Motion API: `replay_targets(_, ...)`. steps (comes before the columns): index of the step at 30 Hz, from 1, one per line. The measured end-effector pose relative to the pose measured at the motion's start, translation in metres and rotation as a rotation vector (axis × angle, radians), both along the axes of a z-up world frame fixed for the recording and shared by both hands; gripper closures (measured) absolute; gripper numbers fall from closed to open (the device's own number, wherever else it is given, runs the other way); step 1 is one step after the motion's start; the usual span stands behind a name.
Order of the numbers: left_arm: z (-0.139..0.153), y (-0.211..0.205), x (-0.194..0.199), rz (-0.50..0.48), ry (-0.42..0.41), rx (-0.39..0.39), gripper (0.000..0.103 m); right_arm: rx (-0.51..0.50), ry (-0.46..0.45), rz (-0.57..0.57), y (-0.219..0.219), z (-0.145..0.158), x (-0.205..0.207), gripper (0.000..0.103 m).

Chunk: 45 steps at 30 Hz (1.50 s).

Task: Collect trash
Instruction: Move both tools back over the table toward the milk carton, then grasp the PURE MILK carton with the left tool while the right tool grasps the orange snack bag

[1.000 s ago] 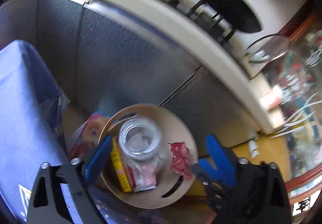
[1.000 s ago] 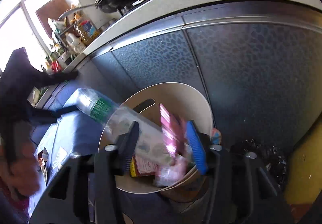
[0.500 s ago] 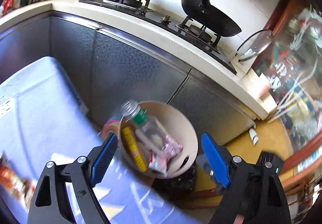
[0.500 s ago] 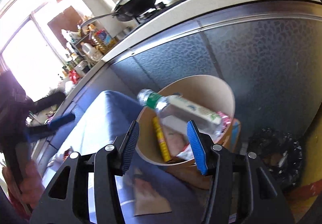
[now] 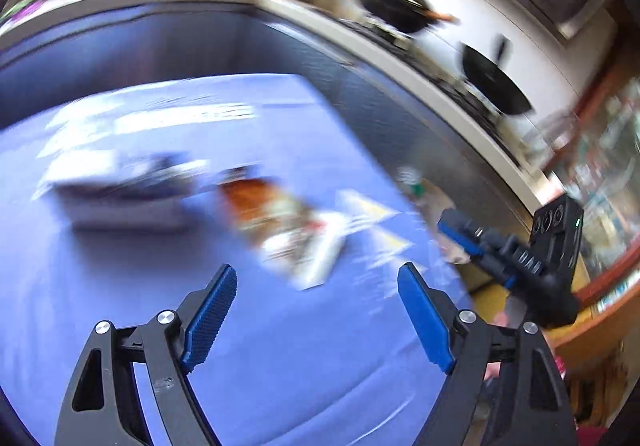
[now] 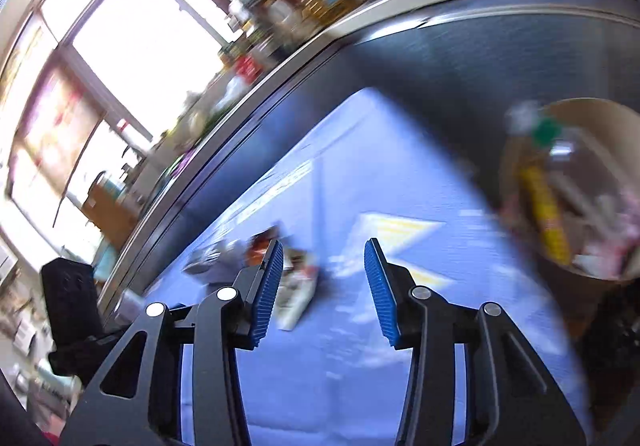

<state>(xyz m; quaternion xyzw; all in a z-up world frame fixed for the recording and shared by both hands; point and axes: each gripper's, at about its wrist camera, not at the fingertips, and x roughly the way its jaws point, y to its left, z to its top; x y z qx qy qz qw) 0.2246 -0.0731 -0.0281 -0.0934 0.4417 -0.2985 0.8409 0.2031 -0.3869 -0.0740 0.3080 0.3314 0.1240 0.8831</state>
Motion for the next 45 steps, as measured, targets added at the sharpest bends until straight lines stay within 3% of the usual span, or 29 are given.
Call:
replay_targets(5, -0.022, 0.096, 0.008, 0.192, 0.113, -0.105, 0.021, -0.009, 0.082, 0.182, 0.098, 0.001, 0.089, 0.062)
replay_targets(10, -0.026, 0.152, 0.008, 0.291, 0.133, -0.165, 0.021, -0.085, 0.186, 0.246, 0.166, -0.013, 0.149, 0.062)
replay_targets(12, -0.027, 0.166, 0.01, 0.309, 0.128, -0.177, 0.021, -0.056, 0.218, 0.265, 0.181, -0.019, 0.147, 0.062)
replay_targets(15, -0.031, 0.181, 0.015, 0.333, 0.132, -0.201, 0.02, 0.142, 0.257, 0.399, 0.206, -0.031, 0.119, 0.062)
replay_targets(19, -0.034, 0.195, 0.029, 0.355, 0.142, -0.214, 0.018, 0.033, 0.169, 0.502, 0.241, -0.02, 0.058, 0.062)
replay_targets(21, -0.032, 0.196, 0.036, 0.37, 0.135, -0.195, 0.013, 0.013, 0.153, 0.496, 0.24, -0.021, 0.036, 0.062)
replay_targets(26, -0.027, 0.182, 0.064, 0.369, 0.147, -0.104, 0.012, -0.078, 0.119, 0.404, 0.204, -0.023, 0.008, 0.062)
replay_targets(35, -0.044, 0.152, 0.082, 0.392, 0.153, 0.074, 0.012, -0.116, 0.078, 0.105, 0.104, -0.022, -0.022, 0.061)
replay_targets(38, -0.052, 0.143, 0.082, 0.387, 0.155, 0.127, 0.02, -0.086, 0.096, 0.01, 0.072, -0.027, -0.018, 0.056)
replay_targets(40, -0.053, 0.14, 0.08, 0.388, 0.13, 0.157, 0.035, -0.073, 0.103, -0.043, 0.055, -0.032, -0.012, 0.052)
replay_targets(45, -0.05, 0.141, 0.067, 0.322, 0.103, 0.162, 0.048, -0.067, 0.129, -0.078, 0.036, -0.047, 0.021, 0.052)
